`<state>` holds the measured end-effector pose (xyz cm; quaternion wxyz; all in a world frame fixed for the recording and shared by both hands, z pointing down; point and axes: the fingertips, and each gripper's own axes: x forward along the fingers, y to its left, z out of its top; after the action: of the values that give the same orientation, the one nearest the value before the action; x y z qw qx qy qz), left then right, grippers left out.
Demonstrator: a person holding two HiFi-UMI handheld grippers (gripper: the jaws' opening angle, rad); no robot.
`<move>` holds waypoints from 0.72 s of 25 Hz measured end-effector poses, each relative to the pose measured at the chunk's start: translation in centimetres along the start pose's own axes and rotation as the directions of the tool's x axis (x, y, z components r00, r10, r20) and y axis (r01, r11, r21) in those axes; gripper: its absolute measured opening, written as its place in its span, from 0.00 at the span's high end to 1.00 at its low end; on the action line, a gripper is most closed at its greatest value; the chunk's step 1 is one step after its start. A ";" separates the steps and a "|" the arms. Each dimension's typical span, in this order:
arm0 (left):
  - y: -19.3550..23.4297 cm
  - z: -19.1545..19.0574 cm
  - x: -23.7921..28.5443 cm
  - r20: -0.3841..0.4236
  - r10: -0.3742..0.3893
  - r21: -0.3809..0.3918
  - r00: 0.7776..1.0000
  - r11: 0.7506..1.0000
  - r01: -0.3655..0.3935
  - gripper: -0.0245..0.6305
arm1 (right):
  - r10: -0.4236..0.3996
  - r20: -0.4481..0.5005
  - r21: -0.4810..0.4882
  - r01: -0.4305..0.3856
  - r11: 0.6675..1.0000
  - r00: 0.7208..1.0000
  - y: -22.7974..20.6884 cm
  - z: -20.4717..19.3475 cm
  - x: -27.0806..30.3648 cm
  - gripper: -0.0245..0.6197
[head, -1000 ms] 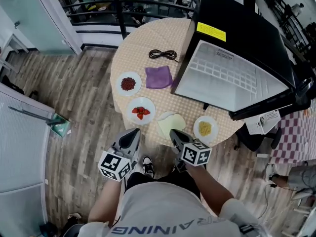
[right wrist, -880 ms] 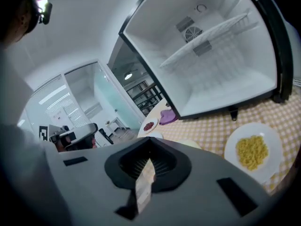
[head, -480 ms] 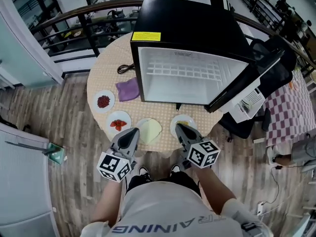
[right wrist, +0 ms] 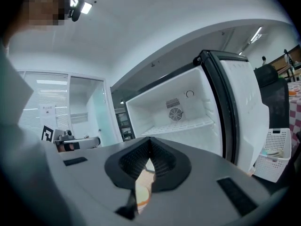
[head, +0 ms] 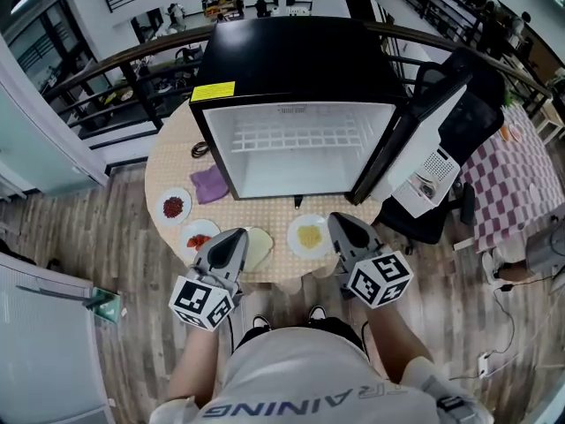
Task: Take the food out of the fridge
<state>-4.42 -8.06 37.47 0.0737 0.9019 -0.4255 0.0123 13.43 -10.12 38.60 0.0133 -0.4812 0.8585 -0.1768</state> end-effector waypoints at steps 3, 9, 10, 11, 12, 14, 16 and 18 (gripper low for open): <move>-0.8 1.2 0.4 0.016 -0.010 0.025 1.000 1.000 0.010 0.95 | 0.002 0.040 -0.029 -0.001 1.000 0.999 0.0 2.2 -0.9 0.93; -1.2 2.5 -0.2 0.036 -0.018 0.052 0.999 0.999 0.016 0.95 | -0.003 0.078 -0.052 0.007 0.999 0.997 0.7 3.9 -1.1 0.93; -1.2 2.5 -0.3 0.039 -0.016 0.054 0.999 0.998 0.014 0.95 | -0.002 0.075 -0.049 0.006 0.999 0.997 0.7 3.8 -1.1 0.93; -1.2 2.6 -0.4 0.041 -0.012 0.055 0.999 0.998 0.010 0.95 | 0.000 0.071 -0.046 0.004 0.999 0.997 0.7 3.6 -1.0 0.93; -1.2 2.6 -0.5 0.043 -0.008 0.056 0.999 0.998 0.006 0.95 | 0.002 0.068 -0.043 0.001 0.999 0.998 0.7 3.4 -1.0 0.93; -1.1 2.6 -0.7 0.044 0.001 0.055 0.999 0.998 -0.003 0.95 | 0.005 0.064 -0.040 -0.003 0.999 0.998 0.7 3.2 -0.9 0.93; -1.0 2.4 -0.9 0.042 0.007 0.052 0.999 0.999 -0.009 0.95 | 0.009 0.061 -0.036 -0.007 0.999 0.998 0.8 3.0 -0.8 0.93; -1.0 2.1 -1.1 0.035 0.011 0.051 0.999 0.999 -0.012 0.95 | 0.015 0.057 -0.037 -0.013 0.999 0.998 1.0 2.8 -0.7 0.93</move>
<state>-4.41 -6.92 35.17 0.0430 0.9011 -0.4314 0.0082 13.56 -9.91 35.53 0.0304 -0.4805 0.8641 -0.1471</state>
